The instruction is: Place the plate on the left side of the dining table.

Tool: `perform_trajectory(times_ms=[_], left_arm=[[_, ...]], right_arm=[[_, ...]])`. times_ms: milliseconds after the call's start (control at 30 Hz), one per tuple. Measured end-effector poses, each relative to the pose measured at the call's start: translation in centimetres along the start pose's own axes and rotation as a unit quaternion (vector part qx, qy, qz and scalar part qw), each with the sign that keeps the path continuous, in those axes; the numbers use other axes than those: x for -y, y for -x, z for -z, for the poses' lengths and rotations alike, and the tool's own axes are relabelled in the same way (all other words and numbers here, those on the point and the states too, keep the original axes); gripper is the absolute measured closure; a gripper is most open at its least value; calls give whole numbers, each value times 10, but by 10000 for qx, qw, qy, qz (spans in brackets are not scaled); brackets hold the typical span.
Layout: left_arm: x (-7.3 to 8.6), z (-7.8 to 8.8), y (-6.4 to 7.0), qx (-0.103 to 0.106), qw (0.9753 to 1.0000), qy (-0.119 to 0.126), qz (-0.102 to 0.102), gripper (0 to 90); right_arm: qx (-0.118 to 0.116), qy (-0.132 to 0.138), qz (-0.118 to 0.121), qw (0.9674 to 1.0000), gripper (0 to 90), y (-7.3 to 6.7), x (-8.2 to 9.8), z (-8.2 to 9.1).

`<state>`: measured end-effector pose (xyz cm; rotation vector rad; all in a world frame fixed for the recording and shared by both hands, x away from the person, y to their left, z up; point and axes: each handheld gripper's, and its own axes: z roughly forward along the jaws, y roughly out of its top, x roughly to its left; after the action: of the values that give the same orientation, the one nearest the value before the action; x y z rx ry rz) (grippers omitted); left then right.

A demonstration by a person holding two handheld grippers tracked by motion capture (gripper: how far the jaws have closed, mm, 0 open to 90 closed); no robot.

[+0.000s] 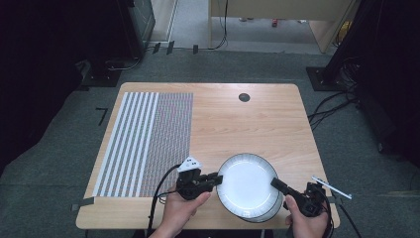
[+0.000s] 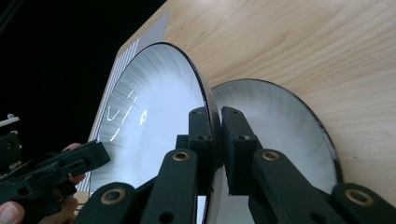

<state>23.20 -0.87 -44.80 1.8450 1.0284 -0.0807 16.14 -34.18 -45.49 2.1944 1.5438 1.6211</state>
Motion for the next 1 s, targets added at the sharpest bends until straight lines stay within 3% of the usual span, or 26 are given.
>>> perform_trajectory(times_ms=[133, 300, 500, 1000], left_arm=[[-3, 7, -4, -195, 9997, 42, -112, 776], [-7, 16, -9, -227, 9996, 146, -89, 777], [-15, 32, -18, -419, 9987, 261, -129, 782], [-35, 73, -47, -680, 9966, 470, -9, 794]], right_arm=[[-19, -42, 81, 10000, 837, -9, -2, -9], [-74, -68, 108, 9999, 837, -16, -4, -17], [-164, -119, 184, 9996, 838, -34, -11, -32], [-343, -257, 418, 9982, 838, -79, -22, -69]])
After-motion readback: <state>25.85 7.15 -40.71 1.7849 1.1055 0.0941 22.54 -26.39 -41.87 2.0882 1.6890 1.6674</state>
